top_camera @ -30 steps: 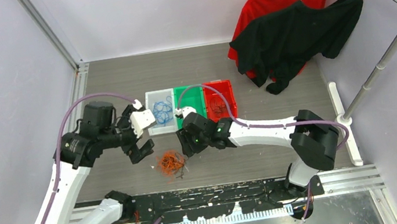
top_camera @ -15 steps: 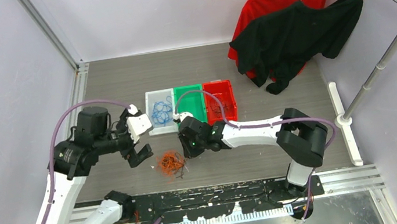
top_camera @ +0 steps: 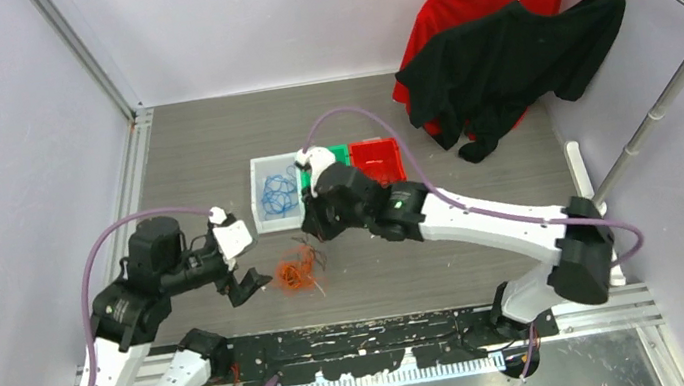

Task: Untangle the cables

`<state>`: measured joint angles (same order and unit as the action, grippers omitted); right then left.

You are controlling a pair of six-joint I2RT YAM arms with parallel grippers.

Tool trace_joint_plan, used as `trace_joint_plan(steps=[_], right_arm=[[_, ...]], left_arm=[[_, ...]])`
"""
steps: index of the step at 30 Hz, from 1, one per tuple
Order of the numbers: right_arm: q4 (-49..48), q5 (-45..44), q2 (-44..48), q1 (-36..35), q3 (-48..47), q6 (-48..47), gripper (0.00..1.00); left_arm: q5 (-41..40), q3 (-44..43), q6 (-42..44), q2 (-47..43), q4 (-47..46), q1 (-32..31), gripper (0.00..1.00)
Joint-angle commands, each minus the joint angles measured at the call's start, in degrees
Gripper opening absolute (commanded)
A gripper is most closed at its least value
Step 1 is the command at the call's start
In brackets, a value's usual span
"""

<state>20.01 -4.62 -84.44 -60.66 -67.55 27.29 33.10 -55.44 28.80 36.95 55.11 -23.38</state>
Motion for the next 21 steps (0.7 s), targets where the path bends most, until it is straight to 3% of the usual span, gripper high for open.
trace_joint_plan(steps=[1, 8, 14, 21], right_arm=[[-0.06, 3.88, 5.95, -0.32, -7.19, -2.97, 0.01], [-1.39, 10.2, 8.04, -0.33, -11.22, -2.77, 0.01], [-4.08, 13.49, 8.5, -0.29, -11.34, -1.08, 0.01], [-8.23, 17.44, 8.51, -0.32, -13.48, 1.49, 0.01]], left_arm=[[4.25, 3.19, -6.88, -3.76, -11.97, 0.24, 0.9], [4.67, 3.96, -8.37, -3.81, -18.67, 0.23, 0.82], [6.56, 4.39, -5.07, -3.36, -18.32, 0.19, 0.77], [8.45, 5.4, -13.28, -0.74, -22.07, -0.52, 0.73]])
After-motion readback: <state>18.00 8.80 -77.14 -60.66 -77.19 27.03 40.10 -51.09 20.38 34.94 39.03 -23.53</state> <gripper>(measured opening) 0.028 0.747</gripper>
